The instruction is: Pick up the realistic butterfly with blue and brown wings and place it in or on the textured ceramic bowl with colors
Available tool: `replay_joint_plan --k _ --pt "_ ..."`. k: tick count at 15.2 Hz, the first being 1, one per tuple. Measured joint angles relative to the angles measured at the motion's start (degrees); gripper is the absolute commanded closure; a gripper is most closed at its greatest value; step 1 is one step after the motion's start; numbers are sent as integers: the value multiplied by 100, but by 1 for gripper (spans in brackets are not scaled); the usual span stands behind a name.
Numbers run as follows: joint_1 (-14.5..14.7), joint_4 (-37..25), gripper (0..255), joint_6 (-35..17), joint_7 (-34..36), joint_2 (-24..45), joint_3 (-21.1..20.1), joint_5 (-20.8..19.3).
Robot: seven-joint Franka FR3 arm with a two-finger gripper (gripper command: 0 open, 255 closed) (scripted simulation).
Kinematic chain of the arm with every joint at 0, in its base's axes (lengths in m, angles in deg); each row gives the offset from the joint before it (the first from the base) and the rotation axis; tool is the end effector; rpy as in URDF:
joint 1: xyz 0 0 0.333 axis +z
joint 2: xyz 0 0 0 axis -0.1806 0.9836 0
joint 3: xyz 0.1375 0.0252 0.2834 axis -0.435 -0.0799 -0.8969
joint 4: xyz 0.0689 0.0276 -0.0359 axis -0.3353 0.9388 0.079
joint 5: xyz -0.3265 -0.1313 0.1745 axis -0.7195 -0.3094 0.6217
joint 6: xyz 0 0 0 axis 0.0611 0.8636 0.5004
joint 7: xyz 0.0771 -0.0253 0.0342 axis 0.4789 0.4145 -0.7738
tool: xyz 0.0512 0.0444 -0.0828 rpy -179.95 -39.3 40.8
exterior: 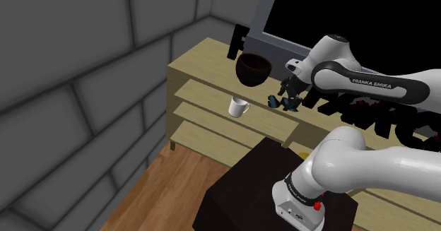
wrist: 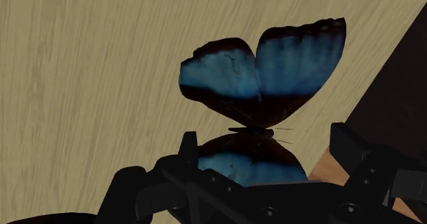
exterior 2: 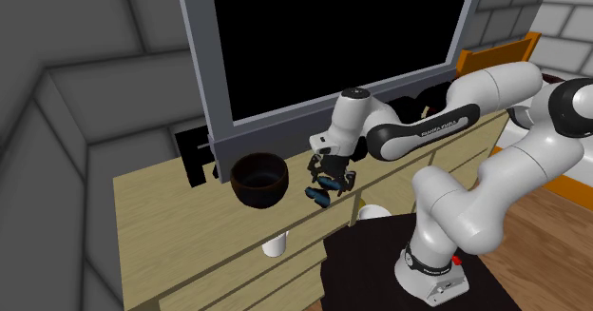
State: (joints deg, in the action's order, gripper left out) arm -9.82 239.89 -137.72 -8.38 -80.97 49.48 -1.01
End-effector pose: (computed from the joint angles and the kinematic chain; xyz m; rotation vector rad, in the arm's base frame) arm 0.2480 -0.1941 0.4010 2.7437 1.2788 0.1756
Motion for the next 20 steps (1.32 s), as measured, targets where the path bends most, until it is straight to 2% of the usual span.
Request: replay_joint_plan --k 3,4,14,20 --pt "2 2 0 -8 2 5 2 -2" --pt "2 2 255 -8 2 5 2 -2" --pt "-8 -10 255 12 -4 -24 -13 15" --pt "56 -279 255 417 -34 -157 -228 218"
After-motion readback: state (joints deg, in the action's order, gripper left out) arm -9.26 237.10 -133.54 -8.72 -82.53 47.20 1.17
